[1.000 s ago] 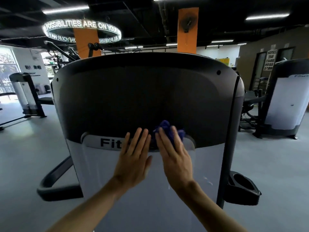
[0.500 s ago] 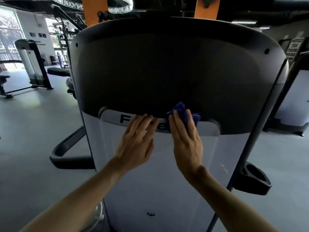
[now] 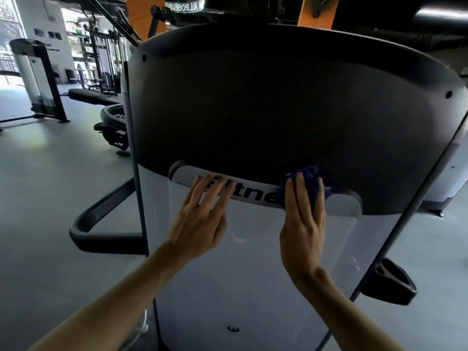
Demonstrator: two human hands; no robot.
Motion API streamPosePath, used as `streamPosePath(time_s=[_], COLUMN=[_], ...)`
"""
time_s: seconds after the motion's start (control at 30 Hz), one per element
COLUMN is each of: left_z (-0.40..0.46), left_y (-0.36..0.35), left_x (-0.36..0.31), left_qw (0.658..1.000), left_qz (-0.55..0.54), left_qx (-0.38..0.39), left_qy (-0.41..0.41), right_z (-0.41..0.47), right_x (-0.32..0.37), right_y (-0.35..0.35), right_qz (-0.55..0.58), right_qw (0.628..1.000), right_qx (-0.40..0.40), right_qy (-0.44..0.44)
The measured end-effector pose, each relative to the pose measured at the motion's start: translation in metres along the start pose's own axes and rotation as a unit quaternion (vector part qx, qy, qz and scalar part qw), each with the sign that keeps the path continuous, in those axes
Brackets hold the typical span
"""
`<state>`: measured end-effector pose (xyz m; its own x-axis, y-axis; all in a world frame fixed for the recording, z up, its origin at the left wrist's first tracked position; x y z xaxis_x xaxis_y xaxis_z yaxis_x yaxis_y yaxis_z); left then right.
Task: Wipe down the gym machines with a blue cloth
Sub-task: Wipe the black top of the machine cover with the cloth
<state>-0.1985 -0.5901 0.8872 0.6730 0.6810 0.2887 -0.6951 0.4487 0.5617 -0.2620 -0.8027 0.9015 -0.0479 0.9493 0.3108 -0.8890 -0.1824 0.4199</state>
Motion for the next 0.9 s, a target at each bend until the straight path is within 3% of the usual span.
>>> streamPosePath(time_s=[0.1, 0.27, 0.37, 0.5, 0.6, 0.9], left_z=[-0.009, -0.036, -0.044, -0.050, -0.057, -0.069], left_y=[0.001, 0.009, 0.014, 0.018, 0.016, -0.001], left_x=[0.013, 0.058, 0.076, 0.098, 0.113, 0.145], left_qw=[1.000, 0.995, 0.997, 0.997, 0.996, 0.991], left_qz=[-0.024, -0.045, -0.028, -0.018, -0.020, -0.015], left_qx=[0.003, 0.034, 0.061, 0.069, 0.074, 0.111], left_qy=[0.006, 0.079, 0.042, 0.031, 0.038, 0.069], right_z=[0.002, 0.013, 0.015, 0.002, -0.002, 0.014], right_x=[0.064, 0.141, 0.122, 0.080, 0.087, 0.195], right_y=[-0.027, -0.069, -0.053, -0.024, -0.032, -0.103], right_qz=[0.001, -0.055, -0.106, -0.121, -0.097, -0.180], right_qw=[0.993, 0.974, 0.970, 0.988, 0.994, 0.955], right_qx=[0.044, 0.114, 0.117, 0.069, 0.041, 0.102], right_qy=[0.106, 0.190, 0.186, 0.072, 0.037, 0.212])
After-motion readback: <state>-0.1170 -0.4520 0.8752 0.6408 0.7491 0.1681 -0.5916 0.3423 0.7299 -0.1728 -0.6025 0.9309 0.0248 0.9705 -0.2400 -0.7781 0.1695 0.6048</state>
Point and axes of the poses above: each hand's wrist, its own z-axis towards the middle knuckle, its own y-axis out of the back of the hand, x = y × z, the point moved 3 cm from there along z, towards the middle knuckle, and after that the axes turned 11 degrees about -y, right-handed, at the moved point
